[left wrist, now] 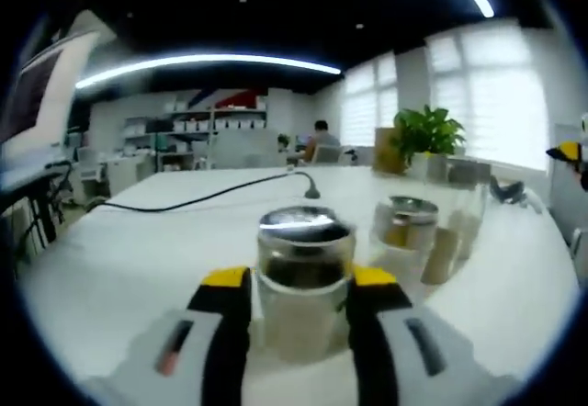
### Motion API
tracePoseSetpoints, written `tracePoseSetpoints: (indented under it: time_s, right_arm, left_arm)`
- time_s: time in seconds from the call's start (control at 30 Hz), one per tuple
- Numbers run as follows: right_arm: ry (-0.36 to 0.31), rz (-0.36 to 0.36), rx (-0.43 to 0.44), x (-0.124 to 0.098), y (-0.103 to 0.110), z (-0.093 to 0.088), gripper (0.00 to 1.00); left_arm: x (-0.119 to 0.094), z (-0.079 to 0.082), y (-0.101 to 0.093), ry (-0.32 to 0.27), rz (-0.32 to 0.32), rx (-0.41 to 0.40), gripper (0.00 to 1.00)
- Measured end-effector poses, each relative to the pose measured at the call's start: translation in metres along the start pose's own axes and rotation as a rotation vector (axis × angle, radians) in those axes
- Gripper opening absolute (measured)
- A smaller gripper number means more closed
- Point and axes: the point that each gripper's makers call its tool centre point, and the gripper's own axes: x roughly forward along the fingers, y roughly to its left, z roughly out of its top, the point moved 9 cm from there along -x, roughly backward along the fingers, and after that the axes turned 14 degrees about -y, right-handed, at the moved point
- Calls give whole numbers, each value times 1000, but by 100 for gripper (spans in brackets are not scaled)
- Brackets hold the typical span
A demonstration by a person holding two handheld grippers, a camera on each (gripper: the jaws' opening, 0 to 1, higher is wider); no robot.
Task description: Rotate the seasoning bottle until the label or dispensing opening points toward the visible target arrow and the bottle remains upright within the marked orientation range
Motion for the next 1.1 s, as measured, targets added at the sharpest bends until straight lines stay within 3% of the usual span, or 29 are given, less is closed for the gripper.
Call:
tracePoseSetpoints:
  time_s: [0.13,0.53,0.83,1.1]
  right_arm:
    - [-14,8,6,0,2,1,99]
    - [10,18,1,1,3,-2,99]
    - [26,40,5,3,5,-5,99]
    - [23,39,-15,1,5,-1,99]
  left_arm:
    - [3,-2,-1,28,1,-11,37]
    - [3,-4,-2,13,-48,3,37]
    - [3,-2,11,39,-173,-18,37]
    - [9,-2,23,38,-345,-55,37]
